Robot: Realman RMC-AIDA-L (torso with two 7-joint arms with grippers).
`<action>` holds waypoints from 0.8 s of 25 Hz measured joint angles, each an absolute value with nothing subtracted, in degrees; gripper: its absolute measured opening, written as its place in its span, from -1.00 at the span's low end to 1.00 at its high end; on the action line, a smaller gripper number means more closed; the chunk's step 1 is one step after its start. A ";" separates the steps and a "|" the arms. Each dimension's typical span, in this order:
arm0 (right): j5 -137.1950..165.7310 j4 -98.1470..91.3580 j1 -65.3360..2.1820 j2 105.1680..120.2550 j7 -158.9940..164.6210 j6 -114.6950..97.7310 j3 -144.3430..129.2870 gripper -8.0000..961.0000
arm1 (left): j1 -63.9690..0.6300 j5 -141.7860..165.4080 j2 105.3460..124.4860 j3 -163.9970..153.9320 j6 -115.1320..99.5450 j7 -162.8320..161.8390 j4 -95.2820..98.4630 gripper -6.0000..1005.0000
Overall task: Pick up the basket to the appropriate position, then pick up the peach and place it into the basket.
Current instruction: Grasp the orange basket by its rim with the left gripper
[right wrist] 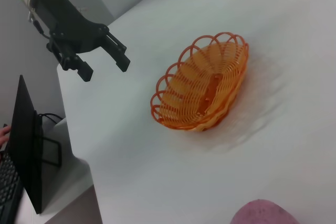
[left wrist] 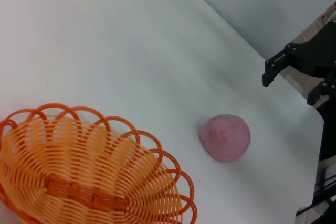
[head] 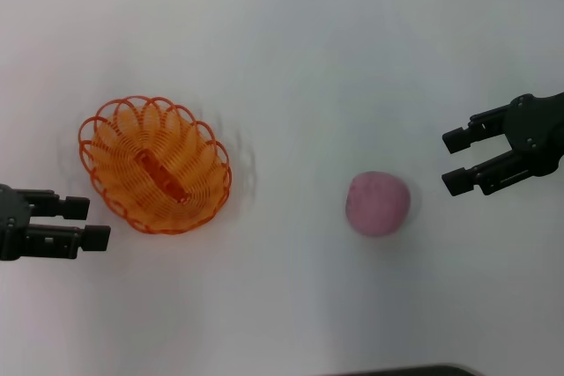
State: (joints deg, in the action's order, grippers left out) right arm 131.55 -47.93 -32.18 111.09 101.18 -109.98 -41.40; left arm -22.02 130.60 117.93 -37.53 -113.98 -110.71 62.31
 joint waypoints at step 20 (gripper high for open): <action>131.57 -47.72 -32.31 111.18 101.25 -109.87 -41.40 0.80 | -23.02 130.60 117.95 -37.30 -111.98 -112.00 63.02 0.48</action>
